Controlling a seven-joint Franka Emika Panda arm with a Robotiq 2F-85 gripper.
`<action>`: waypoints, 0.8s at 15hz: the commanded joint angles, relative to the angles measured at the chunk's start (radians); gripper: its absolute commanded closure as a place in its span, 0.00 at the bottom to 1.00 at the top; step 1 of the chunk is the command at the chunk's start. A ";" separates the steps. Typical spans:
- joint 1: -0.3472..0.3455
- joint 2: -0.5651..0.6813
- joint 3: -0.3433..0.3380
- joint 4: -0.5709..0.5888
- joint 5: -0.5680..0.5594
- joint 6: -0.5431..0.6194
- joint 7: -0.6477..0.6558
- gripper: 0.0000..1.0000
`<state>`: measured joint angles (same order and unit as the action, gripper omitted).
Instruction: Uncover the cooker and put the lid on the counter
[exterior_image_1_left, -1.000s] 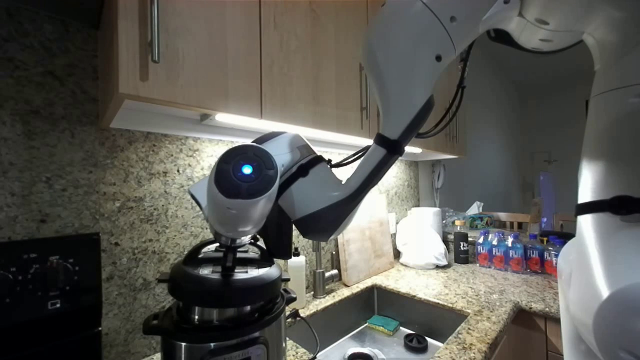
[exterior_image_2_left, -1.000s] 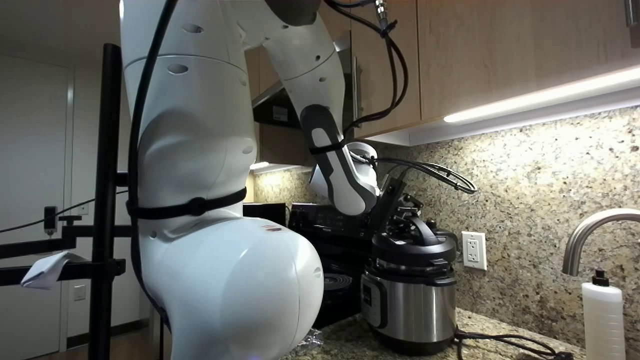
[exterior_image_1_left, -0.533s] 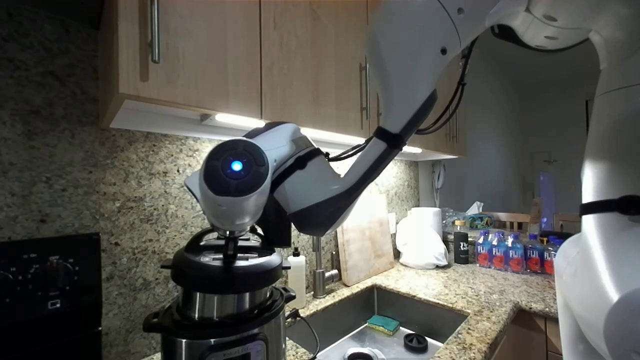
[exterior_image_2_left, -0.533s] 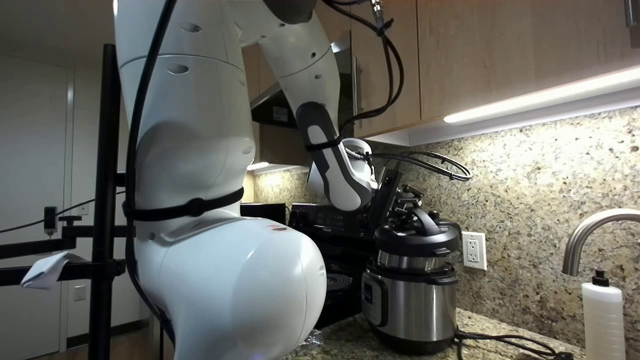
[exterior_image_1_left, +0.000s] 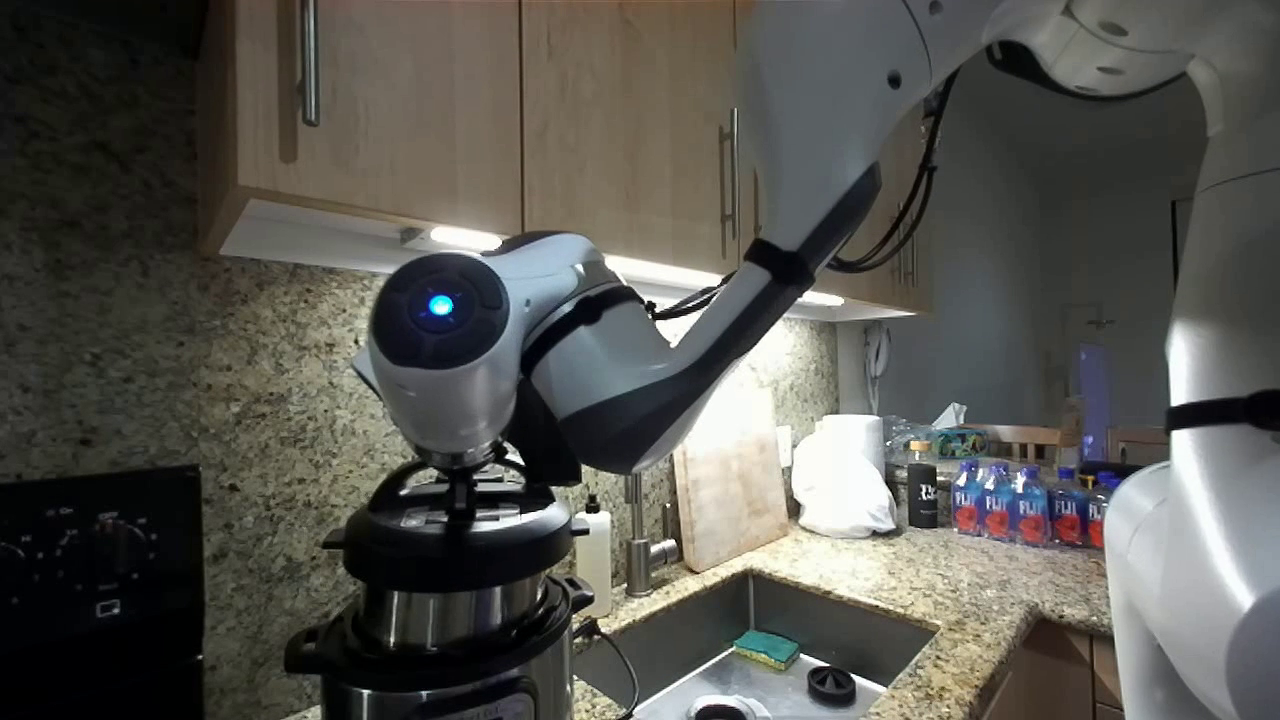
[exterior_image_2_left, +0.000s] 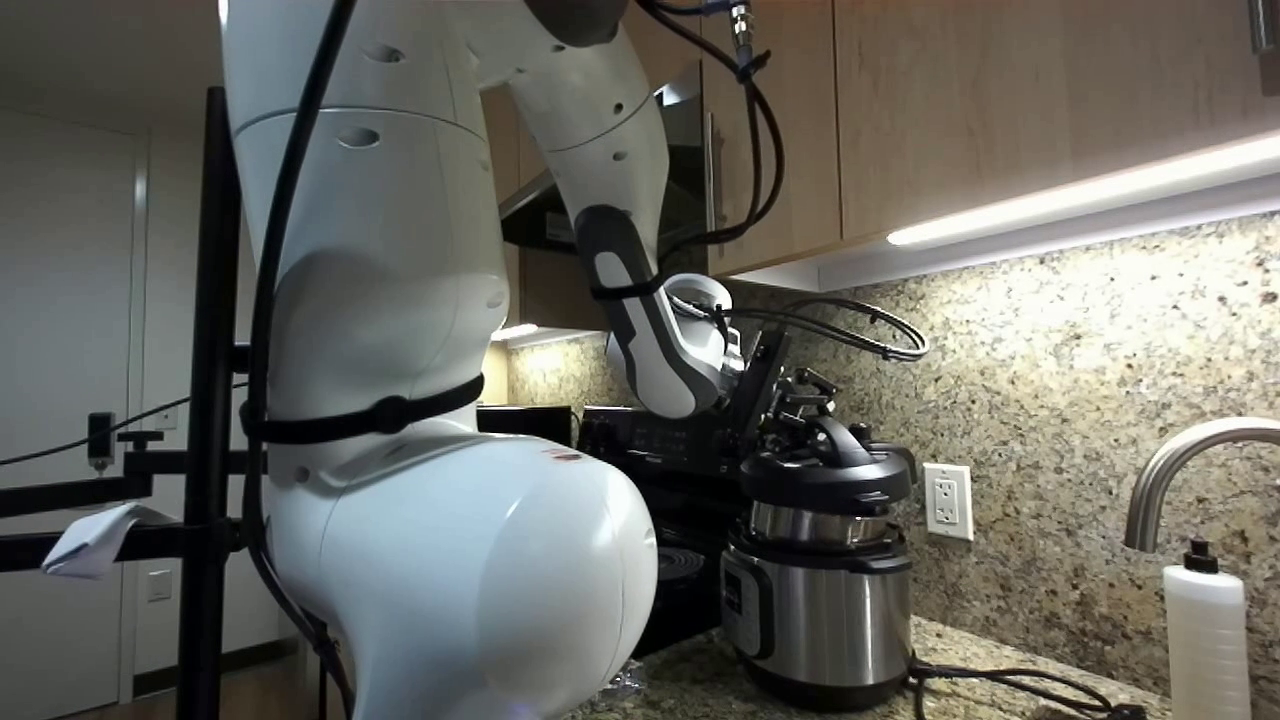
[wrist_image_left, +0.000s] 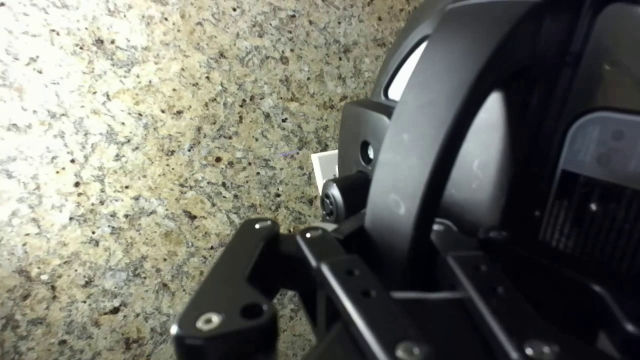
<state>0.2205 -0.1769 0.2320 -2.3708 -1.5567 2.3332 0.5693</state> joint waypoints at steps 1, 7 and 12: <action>0.024 -0.074 0.007 -0.009 0.091 -0.062 -0.117 0.99; 0.042 -0.082 0.023 0.002 0.139 -0.100 -0.141 0.99; 0.026 -0.080 0.003 0.006 0.138 -0.164 -0.128 0.99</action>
<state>0.2582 -0.2115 0.2422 -2.3705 -1.4366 2.2253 0.4835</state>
